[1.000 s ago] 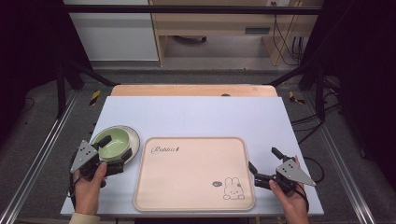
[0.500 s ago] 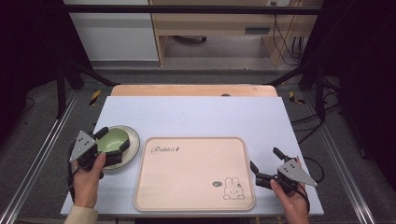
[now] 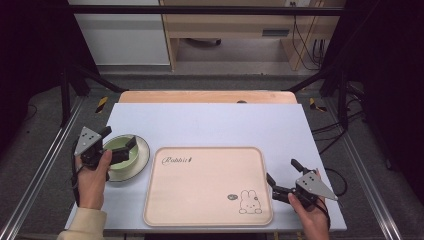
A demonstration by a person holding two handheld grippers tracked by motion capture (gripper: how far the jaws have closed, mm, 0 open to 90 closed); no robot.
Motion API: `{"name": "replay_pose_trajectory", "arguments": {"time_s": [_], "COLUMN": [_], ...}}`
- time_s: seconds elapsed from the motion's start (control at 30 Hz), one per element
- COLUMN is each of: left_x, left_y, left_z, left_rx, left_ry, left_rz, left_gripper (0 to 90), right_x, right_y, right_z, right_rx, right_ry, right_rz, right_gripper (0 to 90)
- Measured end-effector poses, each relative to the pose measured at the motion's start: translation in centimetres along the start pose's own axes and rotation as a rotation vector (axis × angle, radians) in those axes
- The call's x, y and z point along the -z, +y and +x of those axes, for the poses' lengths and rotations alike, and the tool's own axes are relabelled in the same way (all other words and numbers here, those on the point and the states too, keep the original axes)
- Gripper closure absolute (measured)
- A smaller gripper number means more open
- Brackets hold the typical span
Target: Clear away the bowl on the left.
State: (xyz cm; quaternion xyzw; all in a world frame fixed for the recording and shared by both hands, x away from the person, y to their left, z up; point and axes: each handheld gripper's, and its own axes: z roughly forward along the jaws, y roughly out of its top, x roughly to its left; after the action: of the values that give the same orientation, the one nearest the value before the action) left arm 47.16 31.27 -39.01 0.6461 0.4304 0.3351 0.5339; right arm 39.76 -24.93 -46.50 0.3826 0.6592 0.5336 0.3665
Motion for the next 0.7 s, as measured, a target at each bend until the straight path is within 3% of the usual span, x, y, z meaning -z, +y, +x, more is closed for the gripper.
{"name": "replay_pose_trajectory", "arguments": {"time_s": [0.1, 0.13, 0.23, 0.27, 0.37, 0.47, 0.7], "left_x": [0.3, 0.8, 1.1, 1.5, 1.9, 2.4, 2.5], "left_y": [-0.3, -0.8, -1.3, -1.7, -2.1, -2.5, -3.3], "left_z": [0.6, 1.5, 2.3, 3.0, 3.6, 4.5, 5.1], "left_rx": [0.001, 0.004, 0.018, 0.026, 0.037, 0.066, 0.081], "left_ry": [0.004, 0.034, 0.06, 0.101, 0.127, 0.189, 0.208], "left_rz": [0.001, 0.013, 0.037, 0.055, 0.067, 0.139, 0.188], "left_gripper": [3.3, 3.4, 3.8, 3.9, 3.9, 3.9, 3.9], "right_x": [0.0, 0.1, 0.1, 0.1, 0.1, 0.2, 0.3], "right_y": [0.0, 0.1, 0.1, 0.1, 0.2, 0.2, 0.2], "right_z": [0.1, 0.0, 0.0, 0.0, 0.1, 0.1, 0.1], "right_rx": [0.002, 0.001, 0.0, -0.003, 0.0, 0.007, 0.002], "right_ry": [0.0, -0.002, -0.006, -0.005, -0.004, -0.009, -0.009], "right_rz": [-0.001, -0.001, -0.005, -0.005, -0.007, -0.006, -0.005], "right_gripper": [5.2, 5.3, 5.3, 5.3, 5.3, 6.2, 6.2]}}
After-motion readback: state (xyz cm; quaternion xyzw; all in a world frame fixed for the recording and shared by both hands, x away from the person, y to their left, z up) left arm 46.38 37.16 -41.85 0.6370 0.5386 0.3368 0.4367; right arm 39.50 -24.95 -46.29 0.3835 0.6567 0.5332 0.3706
